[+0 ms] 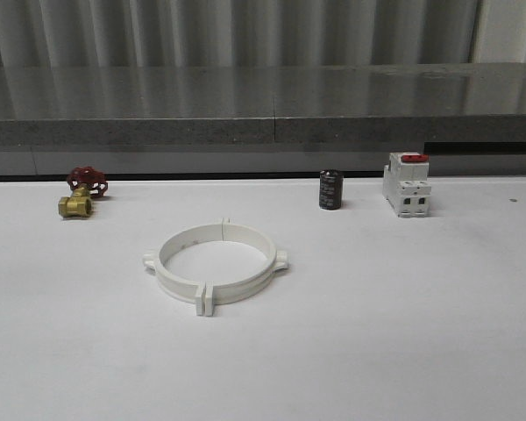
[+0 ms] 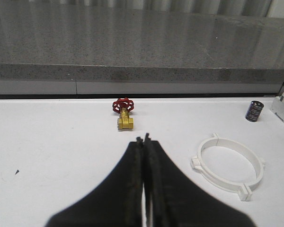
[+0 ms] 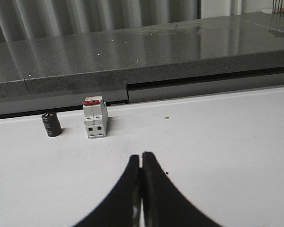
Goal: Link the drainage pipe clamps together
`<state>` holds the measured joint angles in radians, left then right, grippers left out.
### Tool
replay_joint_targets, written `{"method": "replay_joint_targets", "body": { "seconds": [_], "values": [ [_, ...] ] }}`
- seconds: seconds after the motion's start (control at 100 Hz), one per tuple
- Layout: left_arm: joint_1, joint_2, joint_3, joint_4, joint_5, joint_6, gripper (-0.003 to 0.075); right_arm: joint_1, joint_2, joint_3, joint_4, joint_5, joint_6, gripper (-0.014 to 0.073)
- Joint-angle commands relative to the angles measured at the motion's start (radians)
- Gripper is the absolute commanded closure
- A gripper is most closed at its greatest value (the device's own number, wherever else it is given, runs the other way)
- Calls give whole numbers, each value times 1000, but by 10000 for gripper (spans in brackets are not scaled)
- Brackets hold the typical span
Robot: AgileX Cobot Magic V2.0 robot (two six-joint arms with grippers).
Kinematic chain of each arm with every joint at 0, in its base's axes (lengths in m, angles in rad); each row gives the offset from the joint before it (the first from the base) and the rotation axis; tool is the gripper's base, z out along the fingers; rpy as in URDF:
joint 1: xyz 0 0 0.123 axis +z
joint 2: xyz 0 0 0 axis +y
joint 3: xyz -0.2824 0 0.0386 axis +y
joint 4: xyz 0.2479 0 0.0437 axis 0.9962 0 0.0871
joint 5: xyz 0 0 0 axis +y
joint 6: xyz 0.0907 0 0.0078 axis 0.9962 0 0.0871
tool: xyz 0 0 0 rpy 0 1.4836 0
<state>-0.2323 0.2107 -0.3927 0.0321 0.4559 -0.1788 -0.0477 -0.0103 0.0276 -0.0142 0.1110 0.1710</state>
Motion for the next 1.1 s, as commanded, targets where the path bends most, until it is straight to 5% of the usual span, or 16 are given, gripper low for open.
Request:
{"method": "replay_joint_targets", "body": {
  "seconds": [0.0, 1.09],
  "values": [
    [5, 8, -28, -1, -73, 0, 740, -2, -15, -16, -2, -79, -10, 662],
    [7, 8, -8, 22, -130, 0, 740, -2, -15, -16, -3, -53, -10, 662]
  ]
}}
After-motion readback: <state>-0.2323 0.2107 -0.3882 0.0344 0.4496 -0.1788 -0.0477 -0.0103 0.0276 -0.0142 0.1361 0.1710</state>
